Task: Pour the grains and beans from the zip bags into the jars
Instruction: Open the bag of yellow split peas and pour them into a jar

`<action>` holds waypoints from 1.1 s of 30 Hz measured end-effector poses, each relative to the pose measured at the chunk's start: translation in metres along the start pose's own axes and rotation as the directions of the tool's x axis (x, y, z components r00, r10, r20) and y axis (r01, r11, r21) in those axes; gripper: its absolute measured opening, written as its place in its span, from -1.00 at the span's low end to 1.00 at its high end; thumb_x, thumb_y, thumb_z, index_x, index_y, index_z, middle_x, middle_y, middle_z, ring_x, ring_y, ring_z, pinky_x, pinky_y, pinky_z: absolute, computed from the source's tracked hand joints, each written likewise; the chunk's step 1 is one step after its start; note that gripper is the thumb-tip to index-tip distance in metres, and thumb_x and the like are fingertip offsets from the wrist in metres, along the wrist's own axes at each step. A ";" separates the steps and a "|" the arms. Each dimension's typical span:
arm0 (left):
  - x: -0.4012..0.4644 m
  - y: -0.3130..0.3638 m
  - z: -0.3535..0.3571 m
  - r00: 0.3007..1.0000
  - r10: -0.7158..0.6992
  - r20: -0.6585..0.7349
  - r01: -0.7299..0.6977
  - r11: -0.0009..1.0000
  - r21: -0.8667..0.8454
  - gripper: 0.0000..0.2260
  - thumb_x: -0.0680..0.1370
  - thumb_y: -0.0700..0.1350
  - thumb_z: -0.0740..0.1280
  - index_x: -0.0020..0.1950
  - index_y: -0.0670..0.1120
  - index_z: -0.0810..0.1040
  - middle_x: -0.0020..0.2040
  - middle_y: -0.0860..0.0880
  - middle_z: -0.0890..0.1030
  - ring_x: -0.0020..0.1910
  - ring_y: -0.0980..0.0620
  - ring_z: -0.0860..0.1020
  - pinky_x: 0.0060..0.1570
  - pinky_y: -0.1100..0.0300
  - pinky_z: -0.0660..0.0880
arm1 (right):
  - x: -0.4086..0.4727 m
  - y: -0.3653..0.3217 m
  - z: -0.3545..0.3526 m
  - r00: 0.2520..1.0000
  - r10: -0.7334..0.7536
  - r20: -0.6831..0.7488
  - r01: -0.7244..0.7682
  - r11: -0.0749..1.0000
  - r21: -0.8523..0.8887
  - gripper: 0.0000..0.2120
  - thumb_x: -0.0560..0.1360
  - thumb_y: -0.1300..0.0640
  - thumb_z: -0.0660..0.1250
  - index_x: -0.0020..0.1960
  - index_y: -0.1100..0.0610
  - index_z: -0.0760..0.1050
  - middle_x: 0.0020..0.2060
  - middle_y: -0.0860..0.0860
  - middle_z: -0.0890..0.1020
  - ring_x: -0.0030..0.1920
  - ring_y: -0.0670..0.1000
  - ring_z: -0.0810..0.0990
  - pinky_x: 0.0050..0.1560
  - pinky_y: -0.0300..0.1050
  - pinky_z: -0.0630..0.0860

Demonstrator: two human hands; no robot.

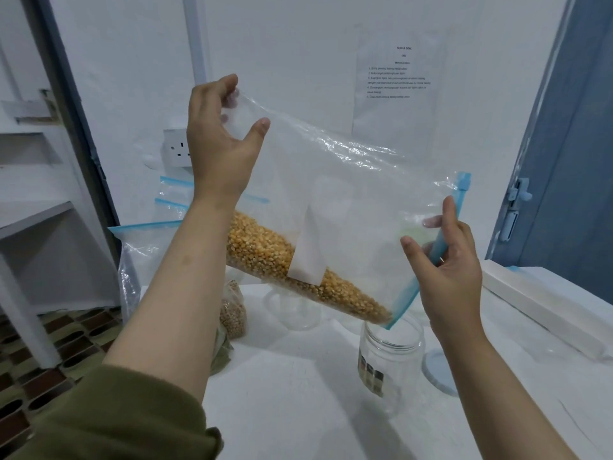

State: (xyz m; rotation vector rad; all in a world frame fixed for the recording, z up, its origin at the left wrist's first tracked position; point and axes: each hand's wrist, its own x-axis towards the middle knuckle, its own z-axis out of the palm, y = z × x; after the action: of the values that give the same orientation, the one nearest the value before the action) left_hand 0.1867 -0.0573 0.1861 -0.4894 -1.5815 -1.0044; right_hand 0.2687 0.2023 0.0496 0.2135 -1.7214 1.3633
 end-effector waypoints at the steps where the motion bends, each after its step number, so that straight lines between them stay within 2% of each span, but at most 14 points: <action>1: 0.000 0.000 0.000 1.000 0.004 0.000 -0.004 1.000 0.002 -0.51 0.45 -0.07 0.49 0.34 -0.15 0.48 0.14 0.05 0.43 0.10 0.31 0.46 0.15 0.35 0.43 | 0.000 0.000 0.000 1.000 0.003 0.001 -0.003 1.000 0.002 -0.32 0.55 0.19 0.39 0.58 -0.03 0.18 0.05 -0.08 0.45 -0.19 -0.15 0.41 -0.02 -0.32 0.49; 5: -0.005 -0.002 0.001 1.000 0.000 0.006 0.000 1.000 0.002 -0.51 0.44 -0.08 0.49 0.34 -0.15 0.48 0.14 0.04 0.44 0.09 0.34 0.45 0.15 0.30 0.45 | -0.005 0.004 0.001 1.000 0.018 0.003 -0.018 1.000 -0.020 -0.36 0.57 0.20 0.36 0.58 -0.01 0.19 0.04 -0.08 0.45 -0.19 -0.21 0.42 -0.06 -0.40 0.46; 12: -0.008 -0.001 0.004 1.000 -0.006 0.011 0.006 1.000 -0.019 -0.51 0.44 -0.08 0.49 0.33 -0.14 0.48 0.13 0.05 0.43 0.09 0.34 0.46 0.15 0.32 0.44 | -0.009 0.012 0.000 0.999 0.047 -0.007 -0.047 0.998 -0.034 -0.39 0.61 0.20 0.31 0.58 -0.04 0.18 0.00 -0.18 0.43 -0.16 -0.20 0.41 -0.08 -0.37 0.49; 19: -0.006 0.001 0.005 1.000 0.011 0.024 -0.010 1.000 -0.019 -0.50 0.44 -0.08 0.49 0.34 -0.15 0.48 0.13 0.05 0.43 0.09 0.32 0.45 0.16 0.30 0.45 | -0.012 0.014 -0.002 0.999 0.052 -0.012 -0.052 0.998 -0.038 -0.38 0.60 0.15 0.32 0.58 -0.07 0.17 0.04 -0.17 0.45 -0.10 -0.17 0.45 -0.03 -0.30 0.53; 33: -0.007 0.007 0.004 0.999 0.020 0.040 -0.020 1.000 -0.018 -0.50 0.45 -0.09 0.50 0.34 -0.14 0.47 0.14 0.04 0.43 0.10 0.31 0.46 0.15 0.33 0.44 | -0.014 0.016 -0.005 0.999 0.049 -0.021 -0.050 0.998 -0.041 -0.38 0.60 0.17 0.32 0.58 -0.05 0.18 0.03 -0.16 0.45 -0.14 -0.16 0.42 -0.09 -0.35 0.50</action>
State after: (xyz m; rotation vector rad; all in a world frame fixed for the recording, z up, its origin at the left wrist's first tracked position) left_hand 0.1919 -0.0488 0.1820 -0.5396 -1.6011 -0.9998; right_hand 0.2692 0.2069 0.0286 0.1343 -1.7467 1.3594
